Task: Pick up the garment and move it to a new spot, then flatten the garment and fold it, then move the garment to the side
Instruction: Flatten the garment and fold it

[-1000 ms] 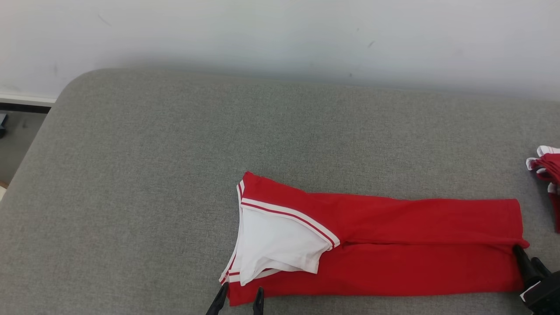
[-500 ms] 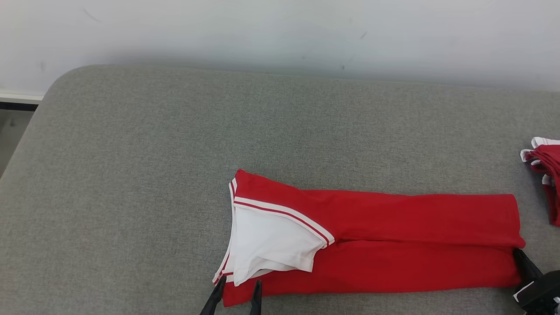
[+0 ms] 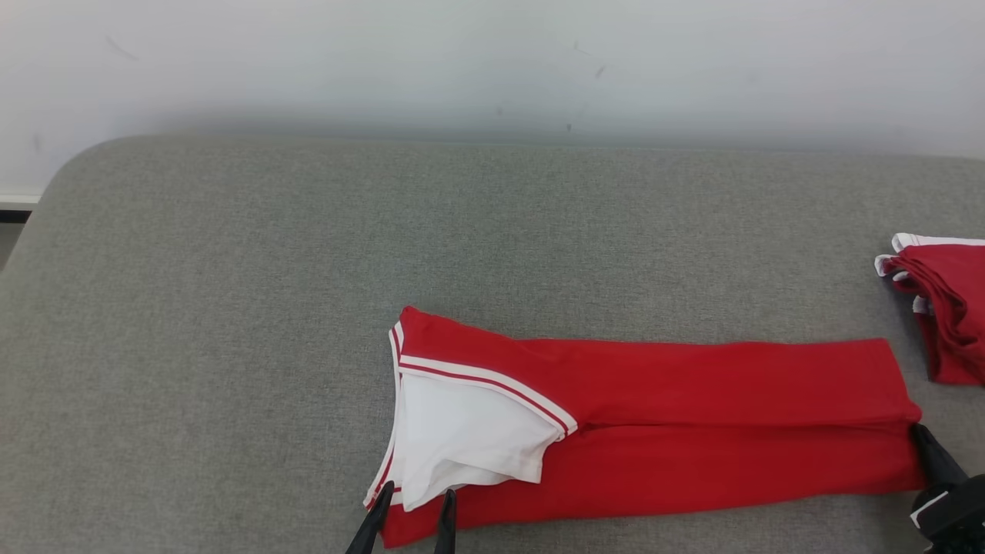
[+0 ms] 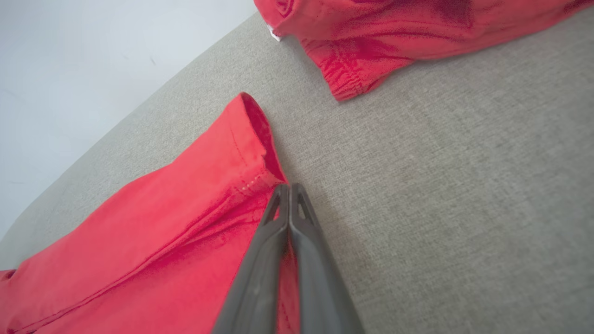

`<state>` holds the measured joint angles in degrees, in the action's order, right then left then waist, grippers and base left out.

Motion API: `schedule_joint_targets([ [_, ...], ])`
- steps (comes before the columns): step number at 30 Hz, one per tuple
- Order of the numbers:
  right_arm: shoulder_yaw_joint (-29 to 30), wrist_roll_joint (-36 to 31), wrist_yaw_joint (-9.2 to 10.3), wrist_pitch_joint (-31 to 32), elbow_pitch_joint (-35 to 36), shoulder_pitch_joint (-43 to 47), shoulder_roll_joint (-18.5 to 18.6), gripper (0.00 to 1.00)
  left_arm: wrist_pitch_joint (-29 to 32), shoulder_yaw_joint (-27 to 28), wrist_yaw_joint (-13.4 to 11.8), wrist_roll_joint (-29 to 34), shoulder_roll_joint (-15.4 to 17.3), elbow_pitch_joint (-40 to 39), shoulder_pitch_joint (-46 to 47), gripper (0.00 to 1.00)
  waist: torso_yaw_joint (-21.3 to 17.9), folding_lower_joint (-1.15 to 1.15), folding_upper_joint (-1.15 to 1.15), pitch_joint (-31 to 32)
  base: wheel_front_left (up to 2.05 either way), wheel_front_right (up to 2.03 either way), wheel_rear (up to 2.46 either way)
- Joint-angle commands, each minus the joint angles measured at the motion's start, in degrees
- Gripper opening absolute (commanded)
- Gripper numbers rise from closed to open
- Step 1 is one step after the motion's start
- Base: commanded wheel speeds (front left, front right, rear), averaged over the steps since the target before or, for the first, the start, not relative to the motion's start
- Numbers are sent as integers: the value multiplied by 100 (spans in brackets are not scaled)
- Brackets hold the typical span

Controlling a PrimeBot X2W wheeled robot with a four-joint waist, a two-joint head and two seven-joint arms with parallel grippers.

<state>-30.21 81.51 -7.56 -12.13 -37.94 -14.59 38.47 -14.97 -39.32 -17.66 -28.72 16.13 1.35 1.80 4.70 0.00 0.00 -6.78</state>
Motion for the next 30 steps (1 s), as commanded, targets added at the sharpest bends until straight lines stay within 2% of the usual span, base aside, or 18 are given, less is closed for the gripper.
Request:
schedule_joint_targets([
  [1,27,-36,12,-57,13,82,83,0,-23,-2,-3,25,-6,9,19,100,-26,0,0,11,0,0,0],
  [8,7,-12,12,-111,316,97,247,0,-24,-2,25,11,-1,33,52,100,-111,0,0,23,0,0,0],
  [20,-22,-360,12,-254,1639,51,481,0,-24,17,50,-12,-29,72,53,100,-126,0,0,72,0,0,0],
  [30,-360,-863,11,-126,2512,-367,270,0,-24,-11,140,-33,-78,146,47,100,123,0,0,186,0,0,0],
])
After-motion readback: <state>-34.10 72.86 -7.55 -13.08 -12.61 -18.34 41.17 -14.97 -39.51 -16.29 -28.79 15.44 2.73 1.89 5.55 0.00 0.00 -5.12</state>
